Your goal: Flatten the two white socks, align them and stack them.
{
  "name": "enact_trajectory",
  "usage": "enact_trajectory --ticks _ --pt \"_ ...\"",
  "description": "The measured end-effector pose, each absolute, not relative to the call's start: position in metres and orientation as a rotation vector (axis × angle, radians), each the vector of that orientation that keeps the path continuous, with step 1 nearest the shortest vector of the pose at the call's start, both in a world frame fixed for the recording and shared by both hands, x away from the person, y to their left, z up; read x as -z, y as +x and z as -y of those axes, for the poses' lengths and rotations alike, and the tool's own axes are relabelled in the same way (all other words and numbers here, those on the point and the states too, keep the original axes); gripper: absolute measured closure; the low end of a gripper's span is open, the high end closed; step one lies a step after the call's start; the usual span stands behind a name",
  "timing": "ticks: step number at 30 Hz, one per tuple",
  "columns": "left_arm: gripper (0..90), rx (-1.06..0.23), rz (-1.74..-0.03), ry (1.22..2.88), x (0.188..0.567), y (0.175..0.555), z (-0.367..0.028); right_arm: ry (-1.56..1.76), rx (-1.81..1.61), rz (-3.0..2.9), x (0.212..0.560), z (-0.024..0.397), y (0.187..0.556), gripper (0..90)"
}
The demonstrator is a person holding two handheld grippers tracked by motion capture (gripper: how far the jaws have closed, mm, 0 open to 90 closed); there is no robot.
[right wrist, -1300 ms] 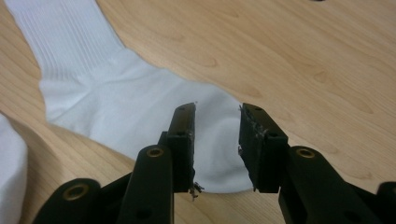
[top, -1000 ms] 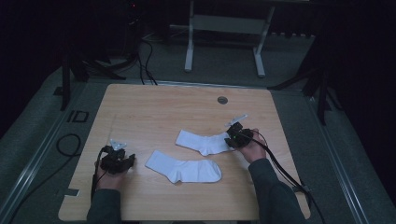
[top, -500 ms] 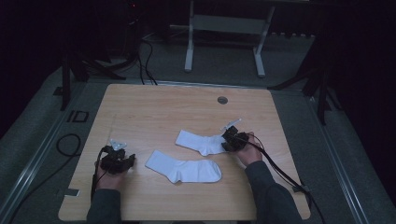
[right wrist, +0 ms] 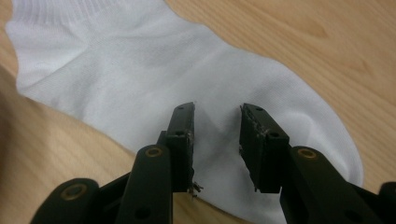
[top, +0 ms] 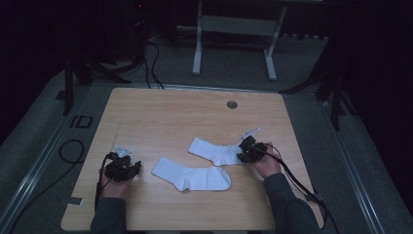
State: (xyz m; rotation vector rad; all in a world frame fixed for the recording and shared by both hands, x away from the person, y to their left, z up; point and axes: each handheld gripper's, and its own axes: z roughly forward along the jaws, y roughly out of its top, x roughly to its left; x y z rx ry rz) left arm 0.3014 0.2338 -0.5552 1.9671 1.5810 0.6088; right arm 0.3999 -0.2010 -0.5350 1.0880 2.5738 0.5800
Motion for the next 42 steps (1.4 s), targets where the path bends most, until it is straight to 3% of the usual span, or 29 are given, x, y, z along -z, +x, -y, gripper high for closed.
enact_trajectory --ticks 11,18,25,38,42 --pt "56.3 -0.603 -1.577 1.967 0.555 0.302 -0.233 1.028 -0.553 -2.611 0.526 0.207 0.392 55.3" --pt "56.3 -0.602 -1.572 1.968 0.555 0.301 -0.233 0.814 -0.599 -2.676 0.507 0.165 0.398 51.5" --pt "56.2 -0.594 -1.56 1.973 0.556 0.302 -0.231 0.695 -0.627 -2.746 0.516 0.128 0.408 53.2" --pt "55.9 -0.586 -1.549 1.98 0.556 0.302 -0.229 0.744 -0.672 -2.828 0.535 0.113 0.424 53.4" --pt "55.8 -0.584 -1.546 1.978 0.556 0.302 -0.229 0.76 -0.67 -2.824 0.535 0.113 0.426 62.8"
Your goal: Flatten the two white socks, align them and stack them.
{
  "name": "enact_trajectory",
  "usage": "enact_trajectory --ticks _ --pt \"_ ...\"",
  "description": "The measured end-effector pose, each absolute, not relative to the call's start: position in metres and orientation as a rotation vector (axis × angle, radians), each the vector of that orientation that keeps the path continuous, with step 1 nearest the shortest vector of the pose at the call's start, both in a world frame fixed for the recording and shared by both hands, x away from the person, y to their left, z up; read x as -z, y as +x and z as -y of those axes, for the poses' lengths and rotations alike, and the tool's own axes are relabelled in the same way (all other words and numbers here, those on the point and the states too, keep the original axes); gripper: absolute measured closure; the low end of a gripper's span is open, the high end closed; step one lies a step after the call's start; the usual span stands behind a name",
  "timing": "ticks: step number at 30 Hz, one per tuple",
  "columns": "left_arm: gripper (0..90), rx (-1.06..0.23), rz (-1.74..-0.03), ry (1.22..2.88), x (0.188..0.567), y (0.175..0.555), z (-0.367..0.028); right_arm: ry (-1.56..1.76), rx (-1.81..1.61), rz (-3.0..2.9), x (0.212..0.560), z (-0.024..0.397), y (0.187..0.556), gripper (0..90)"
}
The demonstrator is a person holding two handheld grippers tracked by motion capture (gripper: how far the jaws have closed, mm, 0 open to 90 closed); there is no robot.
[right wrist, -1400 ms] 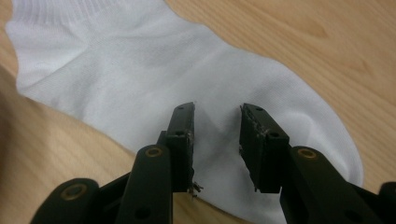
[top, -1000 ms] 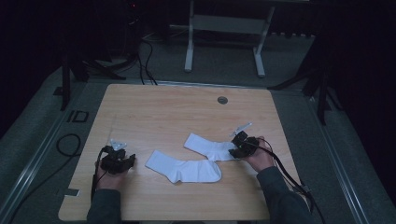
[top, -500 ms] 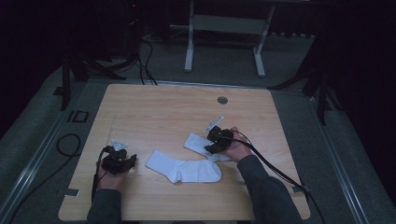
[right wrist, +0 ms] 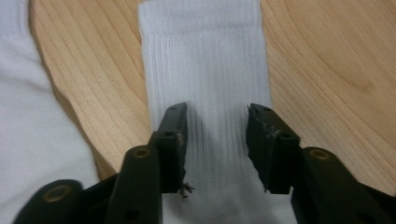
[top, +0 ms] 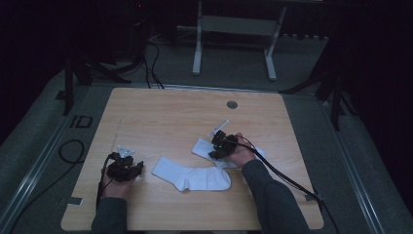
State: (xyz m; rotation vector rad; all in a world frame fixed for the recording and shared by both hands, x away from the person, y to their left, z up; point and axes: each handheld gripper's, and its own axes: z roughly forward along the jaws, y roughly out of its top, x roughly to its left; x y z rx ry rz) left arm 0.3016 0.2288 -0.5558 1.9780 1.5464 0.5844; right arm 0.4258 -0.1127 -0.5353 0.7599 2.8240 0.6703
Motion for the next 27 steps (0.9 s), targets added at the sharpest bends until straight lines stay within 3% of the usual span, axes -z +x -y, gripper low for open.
enact_trajectory --ticks 4,6,13,27 --pt "55.7 -0.583 -1.543 1.976 0.556 0.301 -0.228 0.75 -0.669 -2.807 0.535 0.113 0.424 79.1" --pt "55.6 -0.583 -1.542 1.979 0.556 0.301 -0.228 0.727 -0.663 -2.797 0.535 0.112 0.422 81.8" --pt "55.4 -0.582 -1.541 1.978 0.556 0.301 -0.228 0.725 -0.644 -2.776 0.529 0.114 0.419 82.8" --pt "55.3 -0.58 -1.535 1.982 0.556 0.301 -0.227 0.725 -0.788 -2.716 0.485 0.135 0.395 82.6"
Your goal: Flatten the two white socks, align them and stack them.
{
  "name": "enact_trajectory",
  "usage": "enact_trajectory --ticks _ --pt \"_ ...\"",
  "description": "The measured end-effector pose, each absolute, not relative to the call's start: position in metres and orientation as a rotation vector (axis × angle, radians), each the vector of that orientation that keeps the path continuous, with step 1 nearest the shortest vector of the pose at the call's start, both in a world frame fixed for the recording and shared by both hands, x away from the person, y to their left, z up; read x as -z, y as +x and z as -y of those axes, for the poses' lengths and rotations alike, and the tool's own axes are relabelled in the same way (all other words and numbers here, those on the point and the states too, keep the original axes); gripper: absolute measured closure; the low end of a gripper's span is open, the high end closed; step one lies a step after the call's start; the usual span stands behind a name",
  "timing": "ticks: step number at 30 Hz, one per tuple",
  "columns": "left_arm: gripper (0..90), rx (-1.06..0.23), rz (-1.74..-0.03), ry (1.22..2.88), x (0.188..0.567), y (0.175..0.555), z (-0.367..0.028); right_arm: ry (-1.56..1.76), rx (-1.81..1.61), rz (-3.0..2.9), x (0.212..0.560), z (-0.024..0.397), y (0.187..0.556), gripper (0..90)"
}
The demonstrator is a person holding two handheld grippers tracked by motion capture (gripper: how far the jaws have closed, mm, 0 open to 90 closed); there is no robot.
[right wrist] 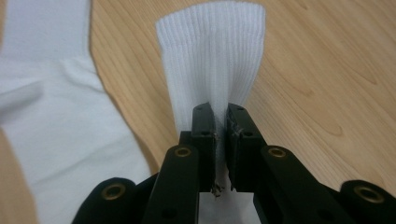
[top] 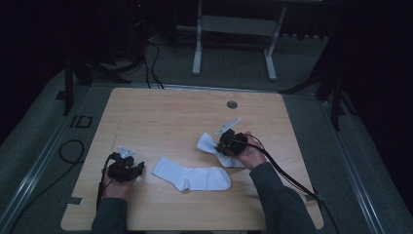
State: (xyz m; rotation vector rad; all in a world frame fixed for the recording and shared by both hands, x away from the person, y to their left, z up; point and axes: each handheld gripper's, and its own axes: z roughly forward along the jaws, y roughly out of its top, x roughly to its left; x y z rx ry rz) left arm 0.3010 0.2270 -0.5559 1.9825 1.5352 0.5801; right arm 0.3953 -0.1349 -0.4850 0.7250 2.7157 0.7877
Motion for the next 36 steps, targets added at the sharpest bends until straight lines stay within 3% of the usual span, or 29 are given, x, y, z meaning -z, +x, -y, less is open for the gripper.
enact_trajectory --ticks 18,36 --pt "55.2 -0.582 -1.533 1.983 0.556 0.301 -0.227 0.676 -0.894 -2.652 0.44 0.143 0.368 82.6" --pt "55.1 -0.578 -1.534 1.981 0.556 0.301 -0.227 0.629 -0.952 -2.629 0.418 0.14 0.358 82.6"
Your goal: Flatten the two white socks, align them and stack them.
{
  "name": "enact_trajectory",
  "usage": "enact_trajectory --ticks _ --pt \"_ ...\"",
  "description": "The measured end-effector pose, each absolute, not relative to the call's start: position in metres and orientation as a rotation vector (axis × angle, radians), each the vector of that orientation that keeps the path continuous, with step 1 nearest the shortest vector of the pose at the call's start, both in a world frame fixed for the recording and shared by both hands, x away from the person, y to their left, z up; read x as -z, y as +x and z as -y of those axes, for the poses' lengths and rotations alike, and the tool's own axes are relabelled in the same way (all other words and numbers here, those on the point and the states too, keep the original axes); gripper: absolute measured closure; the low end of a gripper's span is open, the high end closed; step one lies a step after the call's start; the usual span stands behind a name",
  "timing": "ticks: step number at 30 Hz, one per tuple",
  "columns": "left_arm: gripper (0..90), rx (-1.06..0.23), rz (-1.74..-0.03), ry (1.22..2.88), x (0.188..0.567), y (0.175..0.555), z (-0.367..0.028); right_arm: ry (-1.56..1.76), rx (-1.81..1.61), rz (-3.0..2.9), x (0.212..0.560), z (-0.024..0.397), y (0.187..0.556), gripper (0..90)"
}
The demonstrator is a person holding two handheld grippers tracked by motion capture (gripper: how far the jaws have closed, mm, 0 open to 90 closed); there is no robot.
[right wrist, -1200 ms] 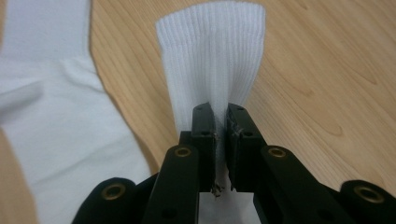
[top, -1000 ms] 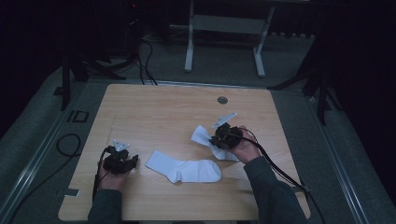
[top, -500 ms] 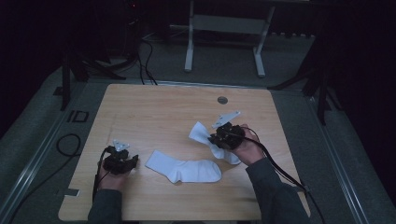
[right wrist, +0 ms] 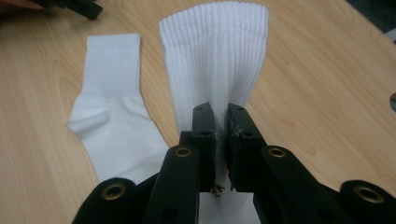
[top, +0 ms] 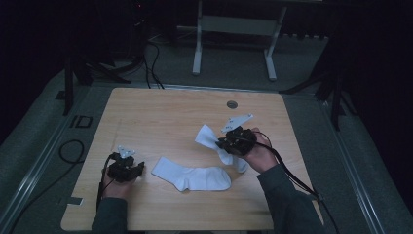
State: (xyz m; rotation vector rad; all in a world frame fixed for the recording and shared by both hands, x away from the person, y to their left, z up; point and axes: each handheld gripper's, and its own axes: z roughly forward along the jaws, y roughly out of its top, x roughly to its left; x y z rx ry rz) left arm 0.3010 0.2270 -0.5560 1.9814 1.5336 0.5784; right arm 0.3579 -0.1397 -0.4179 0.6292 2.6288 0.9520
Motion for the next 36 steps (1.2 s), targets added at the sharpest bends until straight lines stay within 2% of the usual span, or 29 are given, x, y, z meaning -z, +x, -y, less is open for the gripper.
enact_trajectory --ticks 22,28,36 --pt "55.1 -0.577 -1.532 1.986 0.556 0.301 -0.227 0.479 -1.075 -2.593 0.376 0.122 0.327 82.4" --pt "54.9 -0.578 -1.531 1.987 0.556 0.301 -0.227 0.439 -1.094 -2.622 0.38 0.113 0.317 82.3" --pt "54.8 -0.578 -1.531 1.983 0.556 0.301 -0.227 0.435 -1.07 -2.683 0.402 0.098 0.313 82.1"
